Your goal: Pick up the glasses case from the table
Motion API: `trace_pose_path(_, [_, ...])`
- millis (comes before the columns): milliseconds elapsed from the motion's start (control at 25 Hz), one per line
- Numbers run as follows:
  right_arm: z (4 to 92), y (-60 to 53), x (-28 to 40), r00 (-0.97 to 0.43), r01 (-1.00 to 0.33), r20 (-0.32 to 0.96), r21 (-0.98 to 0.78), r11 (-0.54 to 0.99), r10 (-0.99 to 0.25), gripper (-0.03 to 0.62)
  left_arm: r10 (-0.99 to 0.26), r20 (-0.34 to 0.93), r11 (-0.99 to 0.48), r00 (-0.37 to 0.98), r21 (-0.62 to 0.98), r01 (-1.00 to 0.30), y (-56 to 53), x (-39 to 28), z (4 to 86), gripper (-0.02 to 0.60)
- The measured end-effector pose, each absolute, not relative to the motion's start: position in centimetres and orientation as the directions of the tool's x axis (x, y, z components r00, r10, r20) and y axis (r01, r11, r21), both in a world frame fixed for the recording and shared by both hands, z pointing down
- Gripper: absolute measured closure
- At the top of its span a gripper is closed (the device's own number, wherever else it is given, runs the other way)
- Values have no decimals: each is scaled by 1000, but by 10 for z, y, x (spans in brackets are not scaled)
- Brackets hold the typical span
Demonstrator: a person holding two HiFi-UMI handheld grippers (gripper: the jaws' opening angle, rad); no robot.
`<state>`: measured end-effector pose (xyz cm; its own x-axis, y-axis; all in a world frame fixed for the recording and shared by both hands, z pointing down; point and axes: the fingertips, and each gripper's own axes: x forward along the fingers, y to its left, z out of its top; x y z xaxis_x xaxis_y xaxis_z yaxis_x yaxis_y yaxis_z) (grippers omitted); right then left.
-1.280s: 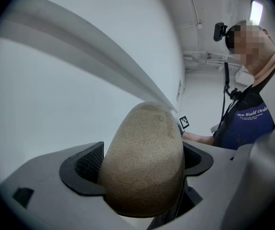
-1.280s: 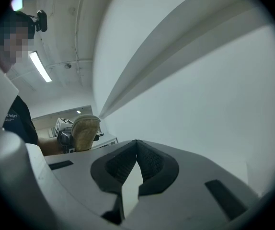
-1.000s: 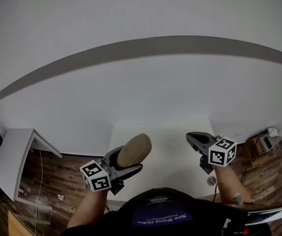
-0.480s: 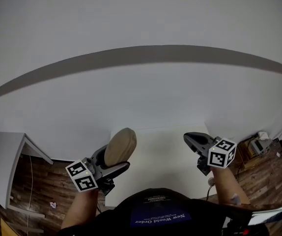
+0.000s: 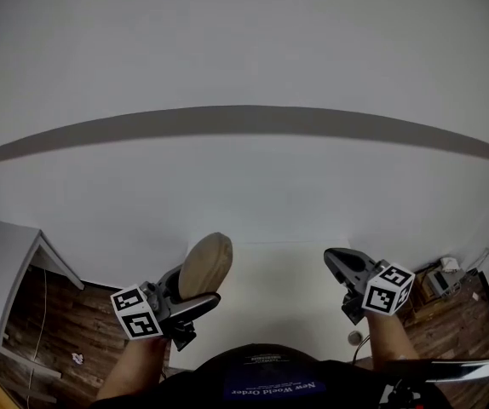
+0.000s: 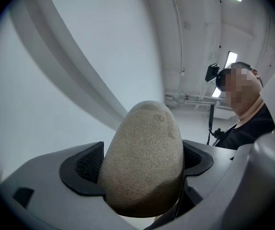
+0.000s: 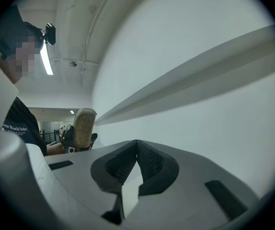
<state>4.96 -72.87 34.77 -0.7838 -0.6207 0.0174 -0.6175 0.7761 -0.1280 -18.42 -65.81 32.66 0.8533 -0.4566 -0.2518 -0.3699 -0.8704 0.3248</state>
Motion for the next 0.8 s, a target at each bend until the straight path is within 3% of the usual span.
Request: trace_pose_path(800, [344,-728,60,-777,-623,4,-147,769,-629,594,-482,-293,-858,826,350,-376,-643,-179,327,104])
